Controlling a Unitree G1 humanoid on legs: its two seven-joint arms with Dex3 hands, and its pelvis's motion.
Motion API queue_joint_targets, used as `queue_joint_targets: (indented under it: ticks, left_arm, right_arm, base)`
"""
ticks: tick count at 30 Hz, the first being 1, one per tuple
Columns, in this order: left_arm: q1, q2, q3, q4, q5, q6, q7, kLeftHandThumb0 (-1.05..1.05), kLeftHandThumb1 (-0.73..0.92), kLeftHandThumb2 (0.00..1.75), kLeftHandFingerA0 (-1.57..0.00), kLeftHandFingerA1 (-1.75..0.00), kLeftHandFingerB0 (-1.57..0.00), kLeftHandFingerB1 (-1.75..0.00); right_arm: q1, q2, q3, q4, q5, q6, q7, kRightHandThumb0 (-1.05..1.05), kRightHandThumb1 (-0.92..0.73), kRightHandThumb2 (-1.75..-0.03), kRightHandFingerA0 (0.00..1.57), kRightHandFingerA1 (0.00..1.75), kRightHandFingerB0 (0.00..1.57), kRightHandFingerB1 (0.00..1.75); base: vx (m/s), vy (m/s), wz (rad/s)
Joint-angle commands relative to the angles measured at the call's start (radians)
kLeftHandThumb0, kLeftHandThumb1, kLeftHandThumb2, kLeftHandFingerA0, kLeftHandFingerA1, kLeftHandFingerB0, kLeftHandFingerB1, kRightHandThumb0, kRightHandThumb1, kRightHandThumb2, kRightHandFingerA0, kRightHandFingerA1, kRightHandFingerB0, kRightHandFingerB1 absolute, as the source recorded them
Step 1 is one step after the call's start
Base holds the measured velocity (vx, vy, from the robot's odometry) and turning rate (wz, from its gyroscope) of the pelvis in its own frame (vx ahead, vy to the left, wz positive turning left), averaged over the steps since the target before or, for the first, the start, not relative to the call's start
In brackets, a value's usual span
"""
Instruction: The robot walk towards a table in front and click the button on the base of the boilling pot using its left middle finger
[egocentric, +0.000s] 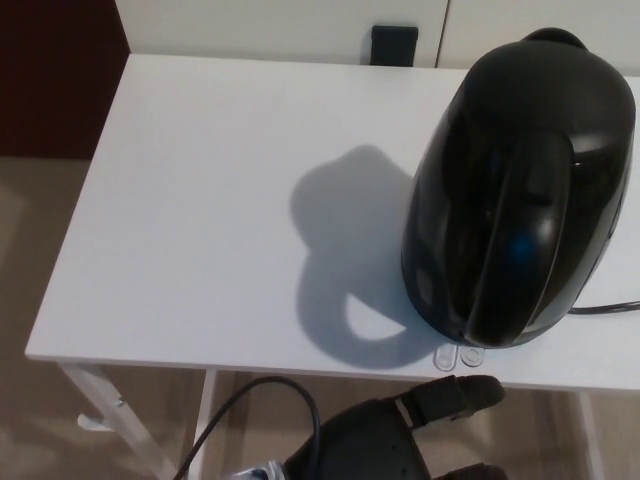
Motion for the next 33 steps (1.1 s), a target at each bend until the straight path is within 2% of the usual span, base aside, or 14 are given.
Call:
queue_joint_targets:
  ticks: [1, 2, 3, 6, 8, 9, 14, 17, 18, 19, 21, 25, 29, 33]
  left_arm:
    - [0.003, -0.012, 0.021, 0.029, 0.016, 0.007, 0.018, -0.70, 0.84, 0.65, -0.25, -0.31, -0.24, -0.30]
    - [0.004, -0.013, 0.023, 0.029, 0.017, 0.008, 0.016, -0.70, 0.84, 0.65, -0.25, -0.31, -0.24, -0.30]
    - [-0.006, -0.014, 0.022, 0.036, 0.039, 0.014, 0.013, -0.70, 0.84, 0.65, -0.27, -0.31, -0.23, -0.30]
    - [-0.003, -0.022, 0.032, 0.043, 0.027, 0.011, 0.006, -0.71, 0.85, 0.66, -0.26, -0.31, -0.24, -0.30]
    - [-0.003, -0.026, 0.036, 0.047, 0.026, 0.011, 0.006, -0.71, 0.86, 0.66, -0.26, -0.31, -0.24, -0.30]
    - [-0.005, -0.028, 0.035, 0.057, 0.035, 0.011, 0.023, -0.71, 0.85, 0.66, -0.28, -0.31, -0.26, -0.30]
    - [-0.001, -0.036, 0.039, 0.062, 0.043, 0.017, 0.014, -0.71, 0.86, 0.66, -0.27, -0.31, -0.24, -0.30]
    - [-0.006, -0.037, 0.044, 0.067, 0.043, 0.015, 0.022, -0.71, 0.84, 0.66, -0.28, -0.31, -0.26, -0.30]
    - [-0.006, -0.037, 0.045, 0.069, 0.041, 0.012, 0.025, -0.71, 0.85, 0.66, -0.28, -0.31, -0.27, -0.30]
    - [-0.007, -0.038, 0.046, 0.071, 0.038, 0.008, 0.027, -0.71, 0.85, 0.66, -0.28, -0.31, -0.27, -0.30]
    - [-0.004, -0.042, 0.049, 0.080, 0.029, 0.007, 0.023, -0.71, 0.85, 0.65, -0.26, -0.31, -0.24, -0.30]
    - [-0.005, -0.049, 0.052, 0.095, 0.031, 0.005, 0.034, -0.71, 0.84, 0.65, -0.26, -0.31, -0.24, -0.30]
    - [-0.011, -0.054, 0.058, 0.093, 0.029, 0.008, 0.006, -0.71, 0.85, 0.65, -0.26, -0.30, -0.23, -0.30]
    - [-0.028, -0.067, 0.062, 0.126, 0.018, -0.001, 0.027, -0.70, 0.82, 0.65, -0.29, -0.31, -0.26, -0.30]
  right_arm:
    - [-0.020, -0.030, 0.004, -0.019, -0.018, -0.037, -0.022, -0.50, -0.58, -0.58, 0.78, 0.56, 0.66, 0.45]
    - [0.006, 0.066, -0.110, -0.017, 0.183, 0.142, 0.039, -0.50, -0.58, -0.58, 0.78, 0.56, 0.66, 0.45]
    - [-0.018, 0.009, -0.021, 0.030, 0.029, 0.032, 0.013, -0.49, -0.77, -0.63, 0.68, 0.60, 0.54, 0.43]
    - [-0.017, 0.012, -0.031, 0.025, 0.032, 0.051, 0.027, -0.49, -0.80, -0.64, 0.66, 0.53, 0.53, 0.44]
    - [-0.029, 0.013, -0.030, 0.039, 0.023, 0.048, 0.017, -0.50, -0.77, -0.63, 0.66, 0.60, 0.55, 0.45]
    - [-0.037, 0.013, -0.027, 0.054, 0.014, 0.037, 0.013, -0.48, -0.78, -0.63, 0.72, 0.60, 0.64, 0.49]
    - [-0.028, 0.023, -0.054, 0.060, 0.061, -0.020, 0.060, -0.45, -0.77, -0.62, 0.70, 0.74, 0.62, 0.49]
    - [-0.034, 0.020, -0.052, 0.062, 0.047, -0.049, 0.057, -0.45, -0.77, -0.63, 0.69, 0.73, 0.59, 0.48]
    - [-0.038, 0.019, -0.048, 0.063, 0.037, -0.031, 0.048, -0.46, -0.76, -0.63, 0.67, 0.63, 0.61, 0.47]
    - [-0.044, 0.018, -0.043, 0.064, 0.023, 0.001, 0.034, -0.46, -0.76, -0.63, 0.67, 0.63, 0.61, 0.47]
    - [-0.044, 0.011, -0.034, 0.063, 0.010, -0.020, 0.028, -0.44, -0.74, -0.62, 0.69, 0.71, 0.64, 0.51]
    - [-0.053, 0.020, -0.055, 0.100, 0.047, -0.063, 0.065, -0.44, -0.71, -0.61, 0.65, 0.68, 0.60, 0.47]
    - [-0.057, 0.022, -0.051, 0.112, 0.026, -0.076, 0.035, -0.44, -0.67, -0.60, 0.65, 0.64, 0.60, 0.46]
    - [-0.058, 0.024, -0.048, 0.108, 0.014, -0.052, 0.015, -0.46, -0.64, -0.59, 0.57, 0.55, 0.51, 0.42]
  base:
    - [0.00, 0.000, 0.00]
    - [0.00, 0.000, 0.00]
    - [0.00, 0.000, 0.00]
    - [0.00, 0.000, 0.00]
    - [0.00, 0.000, 0.00]
    - [0.00, 0.000, 0.00]
    - [0.00, 0.000, 0.00]
    - [0.00, 0.000, 0.00]
    - [0.00, 0.000, 0.00]
    - [0.00, 0.000, 0.00]
    - [0.00, 0.000, 0.00]
    - [0.00, 0.000, 0.00]
    - [0.00, 0.000, 0.00]
    - [0.00, 0.000, 0.00]
